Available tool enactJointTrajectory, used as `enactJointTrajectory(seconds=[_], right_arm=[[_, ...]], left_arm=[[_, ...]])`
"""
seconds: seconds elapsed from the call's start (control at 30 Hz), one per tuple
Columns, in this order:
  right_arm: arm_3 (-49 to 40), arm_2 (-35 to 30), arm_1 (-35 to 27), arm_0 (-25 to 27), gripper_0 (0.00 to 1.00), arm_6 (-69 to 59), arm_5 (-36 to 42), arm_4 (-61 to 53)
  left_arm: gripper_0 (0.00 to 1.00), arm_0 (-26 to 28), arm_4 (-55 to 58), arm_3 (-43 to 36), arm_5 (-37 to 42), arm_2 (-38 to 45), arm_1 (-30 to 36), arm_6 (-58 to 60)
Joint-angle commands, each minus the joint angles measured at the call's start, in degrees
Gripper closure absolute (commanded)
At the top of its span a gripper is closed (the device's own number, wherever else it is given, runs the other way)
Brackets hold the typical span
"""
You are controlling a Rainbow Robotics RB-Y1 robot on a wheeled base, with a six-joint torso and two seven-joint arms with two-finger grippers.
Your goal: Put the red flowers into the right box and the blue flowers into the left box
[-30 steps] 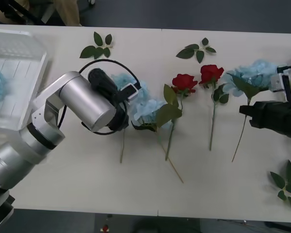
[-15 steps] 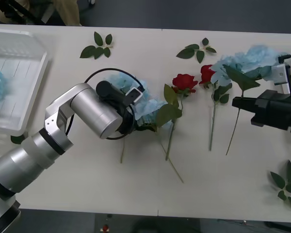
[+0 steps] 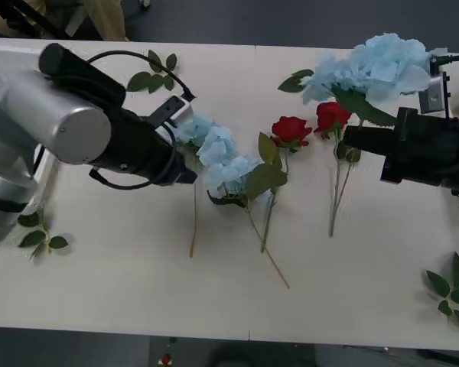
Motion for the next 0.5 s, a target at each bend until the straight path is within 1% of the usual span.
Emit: enactJointTrajectory(seconds=[0.03, 0.13, 0.23, 0.33, 0.4, 0.5], right_arm=[[-2.0, -1.6, 4.8, -1.4, 1.0, 4.2, 1.5, -0.8], [-2.0, -2.3, 7.7, -1.5, 1.0, 6.3, 2.9, -0.8], [-1.9, -3.3, 11.4, -1.5, 1.0, 9.0, 5.2, -0.8], [-1.8, -4.7, 14.3, -1.7, 1.0, 9.8, 7.2, -0.9], [-1.8, -5.8, 16.5, -2.1, 1.0, 9.8, 8.4, -1.3], [-1.8, -6.4, 18.1, -2.3, 1.0, 9.8, 8.7, -2.4]], left_arm=[[0.04, 3.9, 7.1, -2.6, -0.4, 6.8, 1.2, -9.1], [0.03, 5.7, 13.1, -1.8, -1.7, 10.2, 1.2, -14.0], [0.04, 6.8, 22.9, 2.2, -3.2, 13.3, 1.2, -20.8], [0.04, 6.9, 30.4, 6.0, -4.4, 14.3, 1.2, -28.2], [0.04, 6.9, 37.5, 9.4, -5.7, 14.5, 1.1, -34.3], [0.04, 6.9, 43.7, 12.4, -6.6, 14.4, 0.3, -42.3]])
